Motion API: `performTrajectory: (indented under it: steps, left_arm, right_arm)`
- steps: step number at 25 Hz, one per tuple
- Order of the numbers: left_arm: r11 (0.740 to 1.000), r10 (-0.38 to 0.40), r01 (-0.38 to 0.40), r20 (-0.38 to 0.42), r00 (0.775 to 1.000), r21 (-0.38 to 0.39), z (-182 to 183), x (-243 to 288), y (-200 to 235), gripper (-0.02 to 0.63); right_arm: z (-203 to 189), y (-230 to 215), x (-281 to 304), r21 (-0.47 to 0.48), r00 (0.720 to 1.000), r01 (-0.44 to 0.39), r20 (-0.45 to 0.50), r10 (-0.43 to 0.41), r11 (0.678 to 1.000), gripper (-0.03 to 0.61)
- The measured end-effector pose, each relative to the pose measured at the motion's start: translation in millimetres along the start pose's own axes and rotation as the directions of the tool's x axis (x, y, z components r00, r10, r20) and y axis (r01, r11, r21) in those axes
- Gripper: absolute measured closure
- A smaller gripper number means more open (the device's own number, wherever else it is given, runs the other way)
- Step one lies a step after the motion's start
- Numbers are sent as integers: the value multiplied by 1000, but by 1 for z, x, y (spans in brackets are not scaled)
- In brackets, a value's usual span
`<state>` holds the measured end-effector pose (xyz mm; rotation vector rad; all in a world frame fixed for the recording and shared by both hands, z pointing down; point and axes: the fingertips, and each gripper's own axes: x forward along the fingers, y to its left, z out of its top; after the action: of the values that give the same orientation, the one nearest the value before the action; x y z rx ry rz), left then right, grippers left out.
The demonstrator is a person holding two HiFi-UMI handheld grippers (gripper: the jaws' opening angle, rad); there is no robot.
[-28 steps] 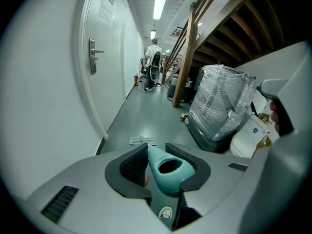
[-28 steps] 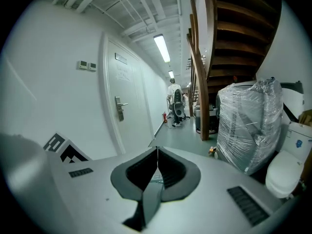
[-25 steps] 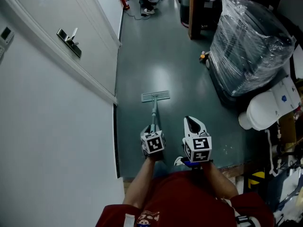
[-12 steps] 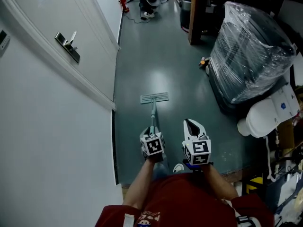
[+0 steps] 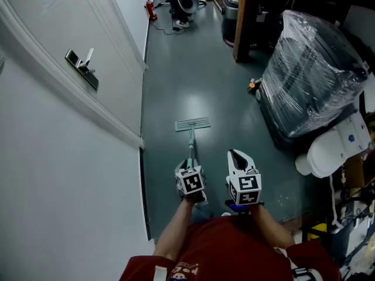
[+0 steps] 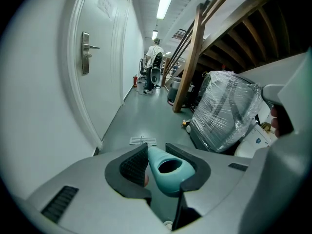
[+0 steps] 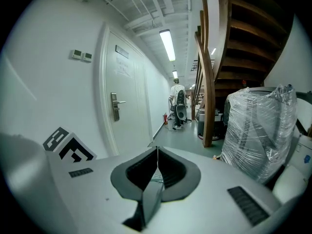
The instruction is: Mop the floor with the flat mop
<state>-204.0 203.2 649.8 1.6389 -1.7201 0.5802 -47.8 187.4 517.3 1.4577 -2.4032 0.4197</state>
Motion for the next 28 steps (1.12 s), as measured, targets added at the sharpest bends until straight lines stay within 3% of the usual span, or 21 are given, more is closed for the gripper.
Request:
performTrajectory:
  steps: [15, 28]
  left_arm:
    - [998, -59, 59, -20, 998, 37, 89, 72, 60, 485]
    - [998, -62, 62, -14, 998, 28, 167, 150, 49, 485]
  right_arm:
    - [58, 40, 118, -2, 998, -9, 59, 9, 1000, 560]
    - [91, -3, 222, -12, 999, -34, 39, 34, 999, 558]
